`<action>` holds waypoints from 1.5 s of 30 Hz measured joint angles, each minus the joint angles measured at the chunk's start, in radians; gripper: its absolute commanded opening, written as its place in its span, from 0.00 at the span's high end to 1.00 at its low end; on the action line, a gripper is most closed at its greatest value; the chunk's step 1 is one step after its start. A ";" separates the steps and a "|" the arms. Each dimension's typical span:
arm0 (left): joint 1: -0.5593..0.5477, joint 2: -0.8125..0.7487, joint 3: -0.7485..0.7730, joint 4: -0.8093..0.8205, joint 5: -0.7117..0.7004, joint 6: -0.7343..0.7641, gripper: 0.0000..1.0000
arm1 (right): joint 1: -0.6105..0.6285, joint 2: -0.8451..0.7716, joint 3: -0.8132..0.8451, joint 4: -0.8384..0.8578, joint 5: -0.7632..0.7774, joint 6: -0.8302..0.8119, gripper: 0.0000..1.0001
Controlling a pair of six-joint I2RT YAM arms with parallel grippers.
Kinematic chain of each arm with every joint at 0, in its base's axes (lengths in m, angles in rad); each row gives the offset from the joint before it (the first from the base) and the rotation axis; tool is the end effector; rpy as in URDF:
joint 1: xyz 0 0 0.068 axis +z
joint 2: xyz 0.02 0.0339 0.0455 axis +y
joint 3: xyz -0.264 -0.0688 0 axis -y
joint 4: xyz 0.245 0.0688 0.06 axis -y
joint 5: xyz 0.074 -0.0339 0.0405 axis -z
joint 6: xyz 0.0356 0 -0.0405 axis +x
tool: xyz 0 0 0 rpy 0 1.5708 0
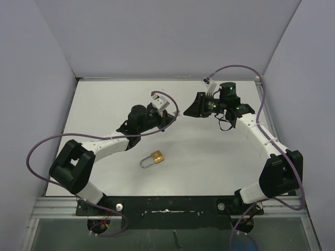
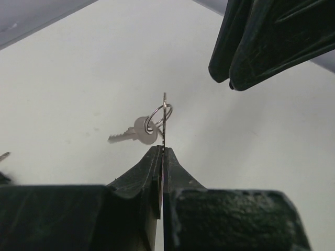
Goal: Unlock with the key
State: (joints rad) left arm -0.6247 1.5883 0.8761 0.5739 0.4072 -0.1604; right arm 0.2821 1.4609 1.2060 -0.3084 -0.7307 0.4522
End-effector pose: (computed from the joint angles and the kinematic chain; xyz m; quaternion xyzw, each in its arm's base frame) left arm 0.2797 -0.2190 0.2481 0.2991 0.6883 -0.3869 0.5357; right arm 0.3087 0.1142 0.3185 -0.1024 0.8297 0.4539 0.3085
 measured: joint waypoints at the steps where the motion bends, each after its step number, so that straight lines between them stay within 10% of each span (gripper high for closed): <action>1: -0.004 -0.010 0.002 -0.024 -0.027 0.025 1.00 | 0.000 0.000 0.000 0.000 0.003 0.000 0.68; 26: -0.187 -0.038 0.017 -0.009 -0.515 0.607 1.00 | -0.014 0.000 0.000 0.000 0.075 0.143 0.55; 45: -0.258 0.014 0.041 0.045 -0.595 0.801 1.00 | -0.027 -0.001 0.006 0.009 0.114 0.251 0.60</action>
State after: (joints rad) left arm -0.8825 1.6028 0.9173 0.6189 -0.1875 0.6407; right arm 0.2550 1.4601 1.2125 -0.2993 -0.6163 0.7033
